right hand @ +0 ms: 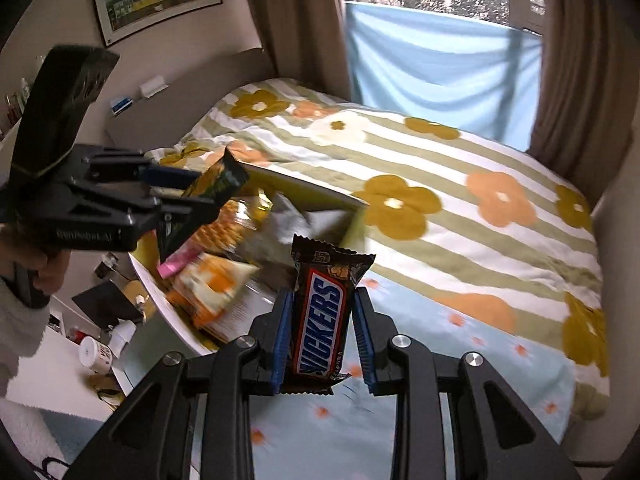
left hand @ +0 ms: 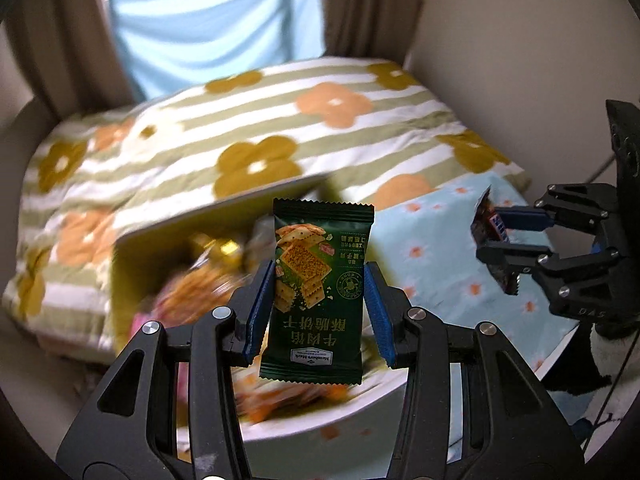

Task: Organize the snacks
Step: 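Lift both held snacks and carry them over the yellow box, then lower both snacks into the box and open both tools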

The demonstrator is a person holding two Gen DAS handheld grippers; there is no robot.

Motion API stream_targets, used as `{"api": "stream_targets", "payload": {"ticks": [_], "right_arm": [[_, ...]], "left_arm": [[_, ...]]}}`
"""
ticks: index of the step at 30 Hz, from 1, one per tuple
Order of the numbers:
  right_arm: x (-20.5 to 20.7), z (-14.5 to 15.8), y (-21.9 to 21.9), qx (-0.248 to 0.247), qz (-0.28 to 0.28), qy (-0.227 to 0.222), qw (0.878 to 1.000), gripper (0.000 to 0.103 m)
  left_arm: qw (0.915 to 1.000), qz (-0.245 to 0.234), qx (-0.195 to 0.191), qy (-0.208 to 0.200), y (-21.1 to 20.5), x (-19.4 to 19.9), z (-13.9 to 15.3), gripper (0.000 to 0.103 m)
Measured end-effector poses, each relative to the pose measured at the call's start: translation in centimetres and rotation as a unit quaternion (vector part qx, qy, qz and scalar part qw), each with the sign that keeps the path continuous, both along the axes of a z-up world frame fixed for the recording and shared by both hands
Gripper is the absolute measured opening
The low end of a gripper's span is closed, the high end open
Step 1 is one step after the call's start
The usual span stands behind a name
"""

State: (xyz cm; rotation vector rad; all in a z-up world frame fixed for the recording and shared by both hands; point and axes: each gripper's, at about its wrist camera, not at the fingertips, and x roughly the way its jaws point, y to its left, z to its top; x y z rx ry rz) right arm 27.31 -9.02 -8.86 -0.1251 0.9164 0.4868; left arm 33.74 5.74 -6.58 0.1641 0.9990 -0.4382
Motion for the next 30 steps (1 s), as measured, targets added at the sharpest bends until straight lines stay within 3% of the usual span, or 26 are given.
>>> {"api": "stream_targets", "payload": {"ticks": [8, 16, 17, 18, 20, 30], "right_arm": [[2.6, -2.9, 7.1, 0.008, -0.007, 0.034, 0.999, 0.027], [3.5, -4.8, 9.5, 0.008, -0.045, 0.065, 0.997, 0.027], [3.5, -4.8, 9.6, 0.006, -0.049, 0.068, 0.996, 0.027], [3.5, -4.9, 9.6, 0.004, -0.054, 0.071, 0.996, 0.027], [3.9, -5.1, 9.6, -0.001, -0.06, 0.074, 0.995, 0.027], [4.1, -6.2, 8.1, -0.004, -0.082, 0.087, 0.993, 0.027]], "left_arm": [[0.9984, 0.028, 0.002, 0.05, 8.9, 2.7, -4.8, 0.04], [0.9952, 0.019, 0.004, 0.096, 10.5, 4.7, -8.1, 0.041], [0.9955, 0.019, 0.004, 0.093, 10.4, 4.7, -8.1, 0.047], [0.9959, 0.019, 0.004, 0.088, 10.4, 4.6, -8.0, 0.07], [0.9973, 0.03, -0.004, 0.066, 10.6, 4.1, -7.4, 0.102], [0.9897, 0.138, -0.024, 0.032, 12.7, 1.0, -5.9, 0.103]]}}
